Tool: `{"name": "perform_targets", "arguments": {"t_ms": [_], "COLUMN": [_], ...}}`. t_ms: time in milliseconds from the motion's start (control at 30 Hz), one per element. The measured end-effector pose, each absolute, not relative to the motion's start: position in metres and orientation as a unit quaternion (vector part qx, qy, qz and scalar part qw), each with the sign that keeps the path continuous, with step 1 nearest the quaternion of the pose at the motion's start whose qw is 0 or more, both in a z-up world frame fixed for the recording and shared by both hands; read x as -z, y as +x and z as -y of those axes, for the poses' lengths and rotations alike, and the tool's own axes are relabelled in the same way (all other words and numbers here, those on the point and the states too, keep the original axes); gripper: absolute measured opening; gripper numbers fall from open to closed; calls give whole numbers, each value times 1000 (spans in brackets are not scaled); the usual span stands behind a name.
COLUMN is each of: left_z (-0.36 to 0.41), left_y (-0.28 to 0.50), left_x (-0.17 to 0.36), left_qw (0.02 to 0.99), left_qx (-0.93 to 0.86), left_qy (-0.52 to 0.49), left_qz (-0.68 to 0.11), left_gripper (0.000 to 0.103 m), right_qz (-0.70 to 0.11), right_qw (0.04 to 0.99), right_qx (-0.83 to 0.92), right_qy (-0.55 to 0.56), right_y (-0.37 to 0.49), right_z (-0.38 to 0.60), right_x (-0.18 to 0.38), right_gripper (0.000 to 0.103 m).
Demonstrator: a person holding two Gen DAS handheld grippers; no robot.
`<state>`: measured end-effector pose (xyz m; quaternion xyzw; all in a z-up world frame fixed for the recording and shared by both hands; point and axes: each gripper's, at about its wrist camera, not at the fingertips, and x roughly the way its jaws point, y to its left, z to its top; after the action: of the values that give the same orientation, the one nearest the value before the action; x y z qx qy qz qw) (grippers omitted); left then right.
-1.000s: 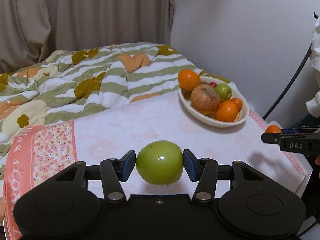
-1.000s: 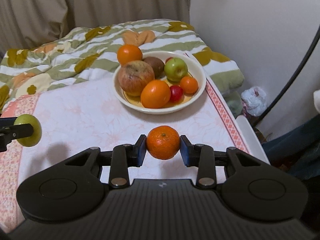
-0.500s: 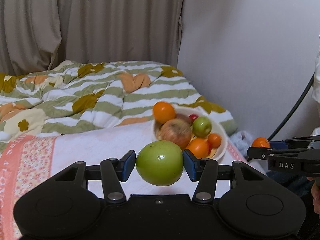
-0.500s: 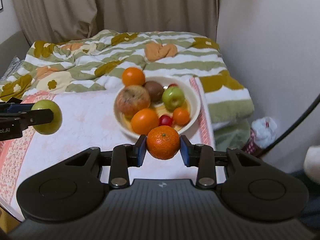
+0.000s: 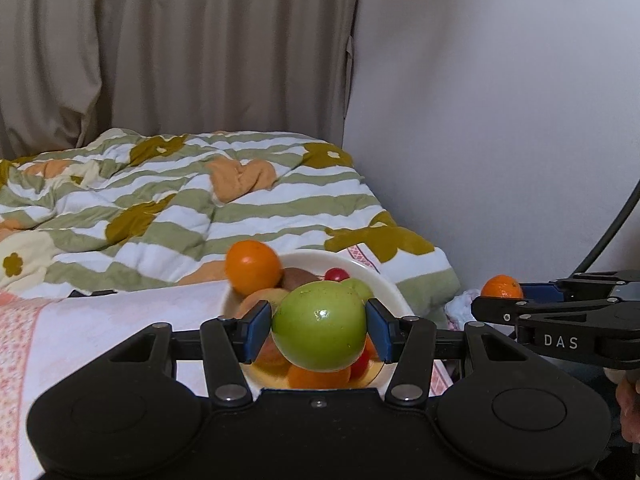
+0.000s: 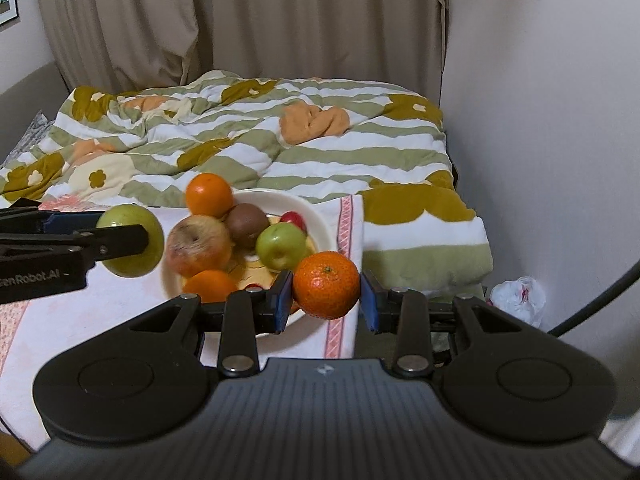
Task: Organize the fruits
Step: 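Carry the green apple and mandarin into the white bowl and open both tools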
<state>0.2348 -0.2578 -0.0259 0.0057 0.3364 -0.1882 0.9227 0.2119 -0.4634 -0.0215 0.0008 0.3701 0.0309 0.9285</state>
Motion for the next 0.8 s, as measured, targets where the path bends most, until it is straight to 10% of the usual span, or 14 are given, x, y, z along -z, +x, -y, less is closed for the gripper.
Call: {"name": "perform_targets", "arguments": {"t_ms": [733, 800], "left_z": [319, 317], "left_y": [286, 286], "left_x": [82, 79], "left_qw": [895, 898], "left_qx": [226, 226], "left_qy": [110, 103], "left_qz": [-368, -364], "left_gripper": [58, 92], "right_qz": [-401, -401], "right_qw": [914, 914], "right_qx": [13, 17], "right_qy": [56, 56], "right_y": [255, 256], "right_z": [500, 501], "right_x": [61, 61], "right_gripper": [51, 51]}}
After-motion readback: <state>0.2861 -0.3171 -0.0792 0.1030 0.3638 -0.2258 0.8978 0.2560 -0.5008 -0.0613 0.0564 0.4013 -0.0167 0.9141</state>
